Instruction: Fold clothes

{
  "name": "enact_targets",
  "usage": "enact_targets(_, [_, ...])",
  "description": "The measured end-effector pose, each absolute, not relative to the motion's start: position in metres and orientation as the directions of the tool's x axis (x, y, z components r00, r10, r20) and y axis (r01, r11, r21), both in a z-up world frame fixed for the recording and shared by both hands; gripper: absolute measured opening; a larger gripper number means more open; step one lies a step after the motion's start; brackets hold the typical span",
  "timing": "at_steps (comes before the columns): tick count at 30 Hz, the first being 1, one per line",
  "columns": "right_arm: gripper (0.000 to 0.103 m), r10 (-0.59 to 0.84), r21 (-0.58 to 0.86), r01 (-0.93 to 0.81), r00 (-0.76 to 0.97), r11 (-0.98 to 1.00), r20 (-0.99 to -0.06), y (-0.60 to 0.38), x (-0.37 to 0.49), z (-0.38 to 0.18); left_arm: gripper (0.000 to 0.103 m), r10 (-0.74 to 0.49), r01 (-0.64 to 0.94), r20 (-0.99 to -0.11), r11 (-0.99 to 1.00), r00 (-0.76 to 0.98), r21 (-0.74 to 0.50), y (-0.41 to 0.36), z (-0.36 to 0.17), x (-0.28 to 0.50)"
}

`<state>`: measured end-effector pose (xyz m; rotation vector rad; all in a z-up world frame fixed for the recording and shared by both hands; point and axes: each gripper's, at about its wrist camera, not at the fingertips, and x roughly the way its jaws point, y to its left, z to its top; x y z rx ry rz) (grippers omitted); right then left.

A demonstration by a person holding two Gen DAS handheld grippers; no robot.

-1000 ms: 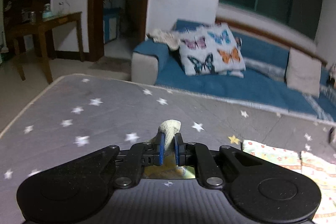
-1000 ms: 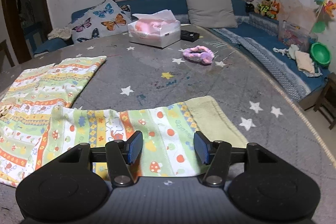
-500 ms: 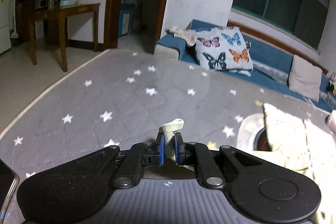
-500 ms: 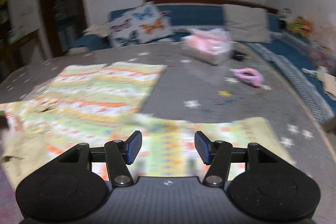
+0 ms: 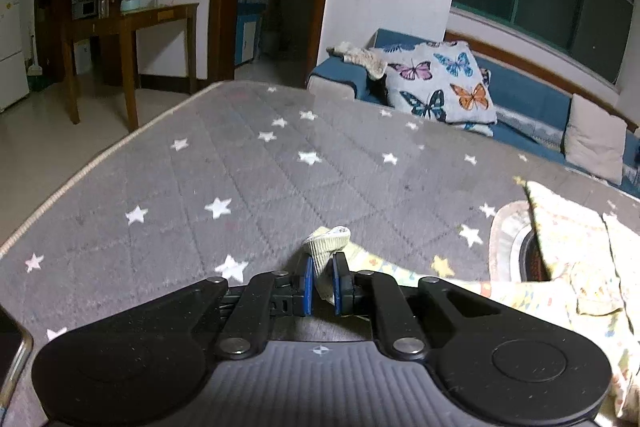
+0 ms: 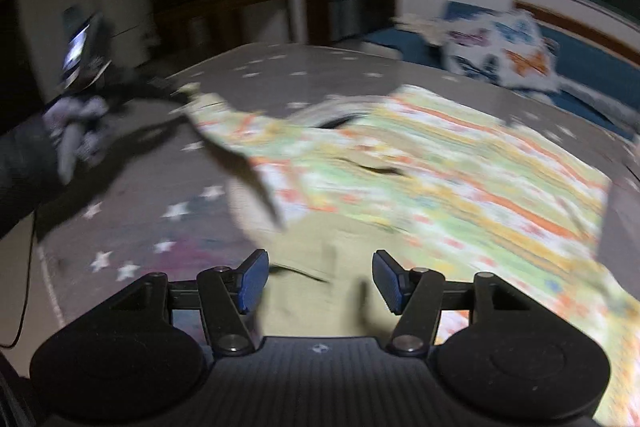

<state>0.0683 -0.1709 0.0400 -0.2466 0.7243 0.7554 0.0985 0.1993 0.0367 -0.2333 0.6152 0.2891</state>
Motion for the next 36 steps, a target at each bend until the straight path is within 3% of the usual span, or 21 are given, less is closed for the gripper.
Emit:
enact_targets(4, [0.054,0.514,-0.037,-0.732,0.512,0.681,-0.688,-0.139,0.063,0.025,0.01,0.2,-0.333,-0.578,0.933,0.791,-0.134,0.201,0.041,0.093])
enact_targets(6, [0.026,0.486,-0.072,-0.73,0.523,0.68,-0.7,-0.132,0.061,0.017,0.01,0.201,-0.333,-0.569,0.933,0.797,-0.137,0.201,0.043,0.091])
enact_targets(9, [0.008,0.481,-0.075,-0.738,0.509,0.67,-0.714,-0.135,0.059,0.014,0.01,0.209,-0.341,-0.558,0.929,0.803,-0.143,0.206,0.048,0.077])
enact_targets(12, [0.007,0.496,-0.064,-0.757,0.486,0.65,-0.719,-0.14,0.054,0.014,0.01,0.21,-0.338,-0.553,0.931,0.807,-0.14,0.212,0.05,0.06])
enact_targets(17, [0.008,0.52,-0.044,-0.787,0.447,0.615,-0.727,-0.148,0.046,0.015,0.014,0.224,-0.338,-0.588,0.937,0.777,-0.089,0.218,0.039,0.046])
enact_targets(21, [0.032,0.55,-0.011,-0.813,0.404,0.582,-0.731,-0.153,0.037,0.021,0.024,0.304,-0.391,-0.599,0.92,0.741,-0.016,0.221,0.032,0.044])
enact_targets(24, [0.033,0.56,-0.011,-0.821,0.399,0.57,-0.726,-0.158,0.032,0.027,0.039,0.358,-0.429,-0.599,0.903,0.716,0.027,0.223,0.029,0.041])
enact_targets(26, [0.038,0.581,0.017,-0.817,0.395,0.577,-0.712,-0.162,0.033,0.036,0.041,0.362,-0.437,-0.596,0.899,0.717,0.022,0.227,0.031,0.036])
enact_targets(27, [0.043,0.592,0.033,-0.812,0.397,0.583,-0.702,-0.164,0.036,0.041,0.045,0.363,-0.438,-0.593,0.899,0.718,0.019,0.228,0.032,0.033])
enact_targets(30, [0.045,0.584,0.042,-0.78,0.43,0.624,-0.689,-0.168,0.047,0.041,0.052,0.35,-0.42,-0.58,0.907,0.736,0.016,0.22,0.038,0.031])
enact_targets(36, [0.053,0.553,0.052,-0.713,0.493,0.7,-0.672,-0.172,0.068,0.036,0.053,0.261,-0.314,-0.588,0.949,0.766,0.012,0.186,0.033,0.051])
